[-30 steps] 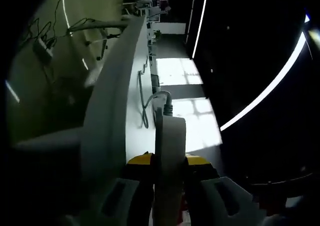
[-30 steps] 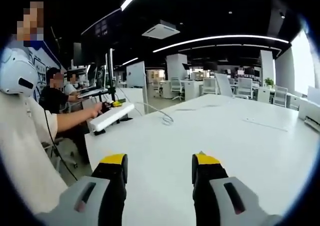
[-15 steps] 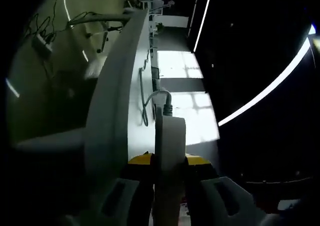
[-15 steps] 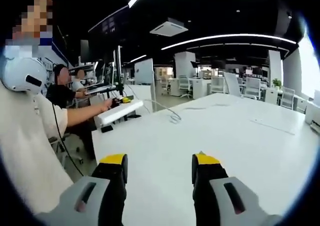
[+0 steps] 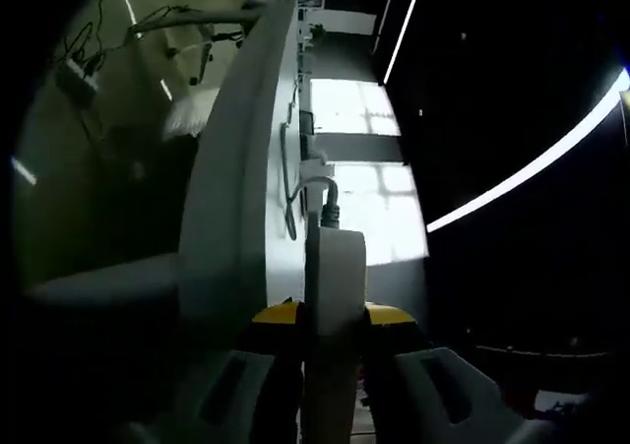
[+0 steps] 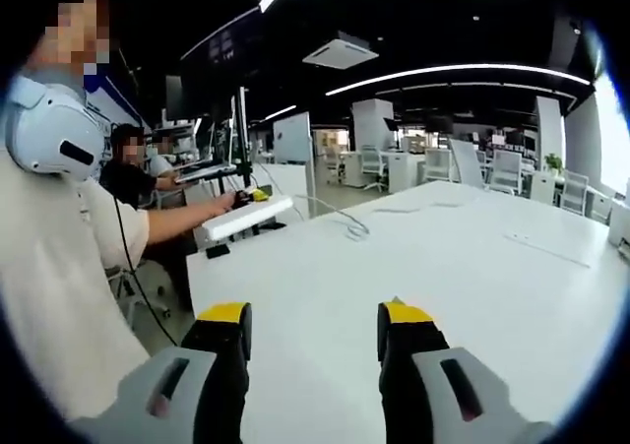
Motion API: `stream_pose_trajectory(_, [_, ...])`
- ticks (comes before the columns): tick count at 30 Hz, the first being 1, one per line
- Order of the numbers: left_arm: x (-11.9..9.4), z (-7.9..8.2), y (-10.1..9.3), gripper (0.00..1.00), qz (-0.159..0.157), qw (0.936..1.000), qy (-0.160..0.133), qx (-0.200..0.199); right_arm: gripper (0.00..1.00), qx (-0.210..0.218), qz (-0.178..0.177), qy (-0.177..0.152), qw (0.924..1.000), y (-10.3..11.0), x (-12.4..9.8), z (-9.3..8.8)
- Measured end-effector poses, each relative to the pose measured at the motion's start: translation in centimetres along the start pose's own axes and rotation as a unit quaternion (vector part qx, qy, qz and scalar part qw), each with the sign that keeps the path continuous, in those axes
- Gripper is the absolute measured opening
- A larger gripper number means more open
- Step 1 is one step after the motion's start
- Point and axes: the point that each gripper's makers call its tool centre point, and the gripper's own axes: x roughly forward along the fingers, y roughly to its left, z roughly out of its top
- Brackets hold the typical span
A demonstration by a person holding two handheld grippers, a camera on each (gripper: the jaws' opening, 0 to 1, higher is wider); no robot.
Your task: Pick up the power strip scattered on the table, fix it on the side mounting bracket of the table, and press the switch
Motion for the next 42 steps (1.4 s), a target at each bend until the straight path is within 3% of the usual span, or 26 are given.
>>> stream_pose_trajectory(6, [0.3,-0.2,0.3,0.25,0.012,0.9997,0.02,0.006,0.47,-0.013,0.025,-0.002,0.9996,1.0,0.4,0.0])
stream_pose_trajectory(14, [-0.5,1.7,1.4,0.25,0.015,0.9986,0.051,0.001,0.47,-0.029,0.032,0.011,0.999,1.8,0.9,-0.2])
stream_pose_trajectory(16, [-0.7,1.5,1.7,0.25,0.018,0.9978,0.064,-0.005,0.47,-0.028,0.032,0.009,0.9991,1.9,0.9,-0.2])
stream_pose_trajectory(23, [-0.8,2.6,2.9,0.25,0.019,0.9978,0.062,-0.016,0.47,-0.023,0.03,0.013,0.9992,2.0,1.4,-0.5])
stream_pose_trajectory(31, [0.3,1.9,3.5,0.25,0.022,0.9975,0.066,-0.014,0.48,-0.022,0.03,0.01,0.9992,2.1,1.3,-0.3])
stream_pose_trajectory(42, [-0.1,3.4,3.9,0.25,0.009,0.9984,0.054,-0.016,0.47,-0.019,0.024,0.009,0.9995,1.9,1.0,-0.6])
